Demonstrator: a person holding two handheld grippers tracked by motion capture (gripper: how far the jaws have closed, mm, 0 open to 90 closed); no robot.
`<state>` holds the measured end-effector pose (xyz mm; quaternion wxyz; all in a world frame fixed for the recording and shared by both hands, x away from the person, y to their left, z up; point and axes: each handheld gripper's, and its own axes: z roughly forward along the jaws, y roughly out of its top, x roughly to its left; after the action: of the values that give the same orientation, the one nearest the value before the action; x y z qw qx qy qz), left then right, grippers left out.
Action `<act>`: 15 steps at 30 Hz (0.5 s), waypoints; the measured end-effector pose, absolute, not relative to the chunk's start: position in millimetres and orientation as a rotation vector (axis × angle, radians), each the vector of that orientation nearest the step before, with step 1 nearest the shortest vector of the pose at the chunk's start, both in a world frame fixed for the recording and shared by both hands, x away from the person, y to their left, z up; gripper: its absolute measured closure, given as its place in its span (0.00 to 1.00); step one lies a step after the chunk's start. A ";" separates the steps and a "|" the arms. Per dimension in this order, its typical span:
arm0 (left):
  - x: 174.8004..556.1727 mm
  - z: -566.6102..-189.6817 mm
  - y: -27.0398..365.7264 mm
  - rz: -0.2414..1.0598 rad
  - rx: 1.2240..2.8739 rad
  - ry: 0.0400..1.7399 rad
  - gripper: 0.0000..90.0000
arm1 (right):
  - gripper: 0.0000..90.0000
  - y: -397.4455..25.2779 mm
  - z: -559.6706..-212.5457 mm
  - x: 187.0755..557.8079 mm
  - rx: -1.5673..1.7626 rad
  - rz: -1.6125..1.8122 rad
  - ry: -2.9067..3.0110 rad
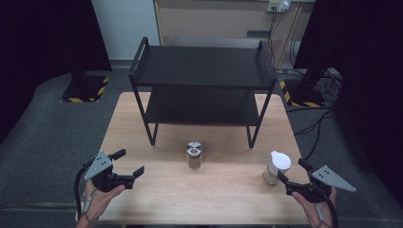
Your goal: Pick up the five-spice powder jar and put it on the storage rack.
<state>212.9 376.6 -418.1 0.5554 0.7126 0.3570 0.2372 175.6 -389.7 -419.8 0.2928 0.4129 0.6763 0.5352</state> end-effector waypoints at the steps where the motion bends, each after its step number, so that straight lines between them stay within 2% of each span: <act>1: 212.9 -418.1 376.5 0.562 1.684 0.845 0.01 | 0.07 -389.5 -419.8 175.3 1.097 1.419 1.802; 15: 215.3 -417.2 375.1 0.563 1.694 0.833 0.01 | 0.06 -393.1 -417.7 169.4 1.113 1.411 1.793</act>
<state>215.3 375.1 -417.2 0.5527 0.7167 0.3524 0.2380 169.4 -393.1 -417.7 0.2967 0.4186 0.6745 0.5308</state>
